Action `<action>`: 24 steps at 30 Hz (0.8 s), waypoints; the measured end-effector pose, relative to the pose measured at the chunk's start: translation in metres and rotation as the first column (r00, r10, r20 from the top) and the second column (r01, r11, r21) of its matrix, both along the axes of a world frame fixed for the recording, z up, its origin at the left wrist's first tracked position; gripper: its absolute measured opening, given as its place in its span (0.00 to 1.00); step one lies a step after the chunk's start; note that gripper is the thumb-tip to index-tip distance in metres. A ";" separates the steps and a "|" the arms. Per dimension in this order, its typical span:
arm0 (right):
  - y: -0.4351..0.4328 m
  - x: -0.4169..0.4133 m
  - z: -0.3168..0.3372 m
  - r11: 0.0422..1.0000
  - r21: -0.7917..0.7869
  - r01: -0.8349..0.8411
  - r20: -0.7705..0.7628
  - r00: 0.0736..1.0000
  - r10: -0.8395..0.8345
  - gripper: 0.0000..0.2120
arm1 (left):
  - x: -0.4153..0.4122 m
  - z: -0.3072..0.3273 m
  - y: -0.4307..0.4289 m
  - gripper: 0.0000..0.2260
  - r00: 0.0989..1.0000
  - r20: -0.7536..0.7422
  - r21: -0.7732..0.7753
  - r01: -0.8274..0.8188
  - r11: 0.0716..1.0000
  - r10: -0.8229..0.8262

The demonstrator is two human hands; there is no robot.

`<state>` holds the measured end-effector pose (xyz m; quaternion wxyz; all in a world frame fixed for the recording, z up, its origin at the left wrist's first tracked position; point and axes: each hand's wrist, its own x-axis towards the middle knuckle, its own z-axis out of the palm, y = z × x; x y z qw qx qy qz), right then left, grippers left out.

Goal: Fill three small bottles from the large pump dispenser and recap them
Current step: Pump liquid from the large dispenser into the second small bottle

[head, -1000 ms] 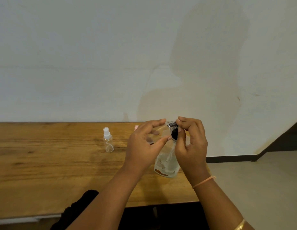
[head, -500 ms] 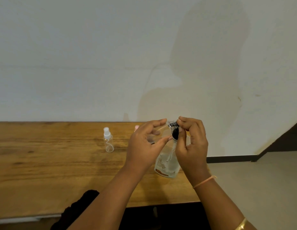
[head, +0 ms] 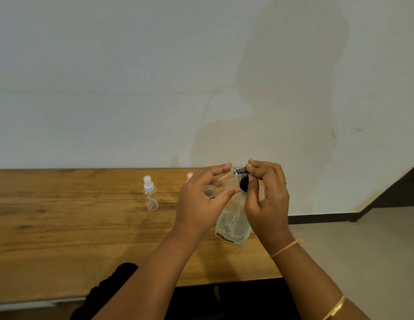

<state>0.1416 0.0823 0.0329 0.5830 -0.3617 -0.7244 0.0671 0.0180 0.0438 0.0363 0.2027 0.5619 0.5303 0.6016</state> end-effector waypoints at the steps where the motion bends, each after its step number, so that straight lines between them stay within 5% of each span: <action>1: -0.001 0.000 0.002 1.000 -0.002 0.010 -0.008 1.000 -0.010 0.08 | 0.000 0.001 0.000 0.22 1.000 0.003 0.011 0.003 1.000 -0.003; 6: -0.005 -0.002 0.011 0.999 0.018 0.039 -0.019 0.999 -0.038 0.09 | 0.000 0.006 -0.001 0.23 1.000 -0.017 0.107 -0.015 0.994 0.017; 14: 0.002 0.000 -0.001 0.999 0.011 0.034 0.022 0.999 -0.034 0.09 | 0.001 0.002 0.000 0.22 1.000 0.014 0.007 0.005 1.000 -0.005; 24: -0.004 -0.003 0.010 1.000 -0.001 0.022 -0.042 0.999 -0.022 0.09 | 0.000 0.008 -0.002 0.23 0.999 -0.042 0.088 -0.014 0.996 0.018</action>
